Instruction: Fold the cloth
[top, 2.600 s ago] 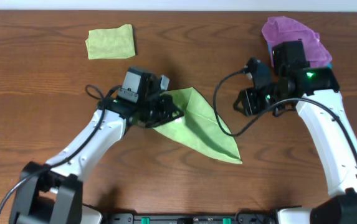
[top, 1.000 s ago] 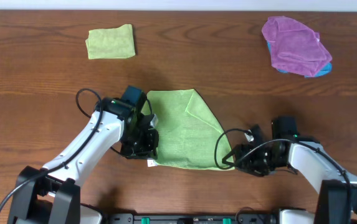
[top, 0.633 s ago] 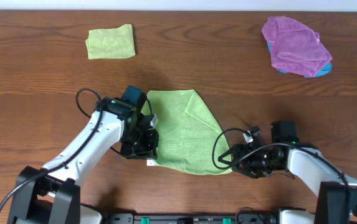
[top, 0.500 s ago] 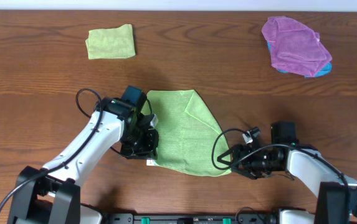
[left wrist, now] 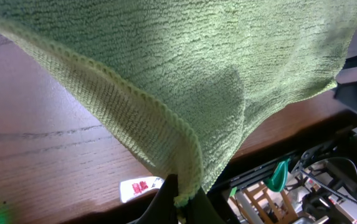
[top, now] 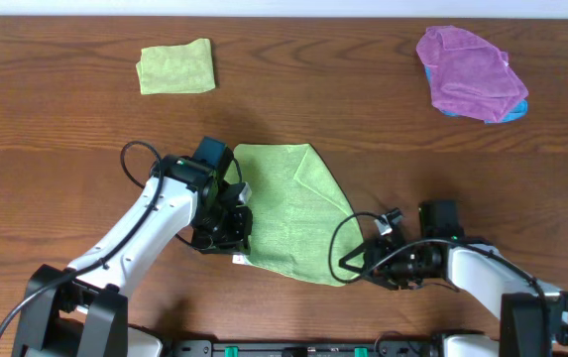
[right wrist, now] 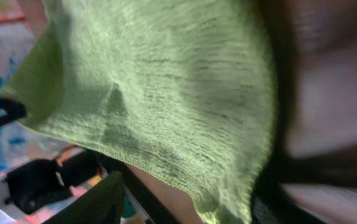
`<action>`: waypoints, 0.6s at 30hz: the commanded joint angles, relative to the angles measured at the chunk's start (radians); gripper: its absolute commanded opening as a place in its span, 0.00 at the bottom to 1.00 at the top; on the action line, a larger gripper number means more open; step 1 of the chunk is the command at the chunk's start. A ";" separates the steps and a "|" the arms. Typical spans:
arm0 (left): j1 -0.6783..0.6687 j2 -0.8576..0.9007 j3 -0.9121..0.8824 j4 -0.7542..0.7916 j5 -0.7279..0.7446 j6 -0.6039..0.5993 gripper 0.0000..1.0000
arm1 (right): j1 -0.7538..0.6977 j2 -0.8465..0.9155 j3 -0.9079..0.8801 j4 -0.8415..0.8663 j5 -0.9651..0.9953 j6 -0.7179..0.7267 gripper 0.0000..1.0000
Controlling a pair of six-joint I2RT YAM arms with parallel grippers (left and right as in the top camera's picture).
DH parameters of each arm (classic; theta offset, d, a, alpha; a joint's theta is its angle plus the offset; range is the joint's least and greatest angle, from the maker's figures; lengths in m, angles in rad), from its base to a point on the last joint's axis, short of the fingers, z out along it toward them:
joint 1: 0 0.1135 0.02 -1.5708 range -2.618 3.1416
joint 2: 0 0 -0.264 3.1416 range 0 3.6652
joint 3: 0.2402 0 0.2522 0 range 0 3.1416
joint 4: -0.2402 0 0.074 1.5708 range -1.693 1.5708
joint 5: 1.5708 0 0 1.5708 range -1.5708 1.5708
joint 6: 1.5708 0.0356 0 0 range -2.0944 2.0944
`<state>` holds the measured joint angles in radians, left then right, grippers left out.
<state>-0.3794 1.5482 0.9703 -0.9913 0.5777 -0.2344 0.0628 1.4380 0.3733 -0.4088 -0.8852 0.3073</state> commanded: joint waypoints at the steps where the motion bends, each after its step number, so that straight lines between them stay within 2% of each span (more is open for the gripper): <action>1: 0.005 -0.014 0.005 -0.007 0.018 0.018 0.06 | 0.057 0.020 -0.027 0.018 0.145 0.041 0.35; 2: 0.005 -0.014 0.005 -0.007 0.018 0.019 0.06 | 0.070 0.020 -0.027 0.034 0.145 0.040 0.16; 3: 0.005 -0.014 0.005 -0.007 0.018 0.019 0.06 | 0.072 0.019 -0.026 0.043 0.145 0.040 0.01; 6: 0.008 -0.016 0.005 -0.007 0.018 0.022 0.06 | 0.072 0.018 -0.001 0.050 0.144 0.036 0.01; 12: 0.050 -0.051 0.023 0.023 0.045 0.006 0.06 | 0.072 -0.007 0.158 0.049 0.103 0.002 0.01; 15: 0.093 -0.060 0.049 0.121 0.051 -0.064 0.06 | 0.072 -0.006 0.292 0.058 0.152 -0.006 0.01; 18: 0.125 -0.058 0.056 0.286 0.080 -0.134 0.05 | 0.072 0.002 0.422 0.058 0.238 -0.008 0.01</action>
<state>-0.2802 1.5028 0.9928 -0.7727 0.6250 -0.2947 0.1204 1.4502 0.7109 -0.3523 -0.7212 0.3218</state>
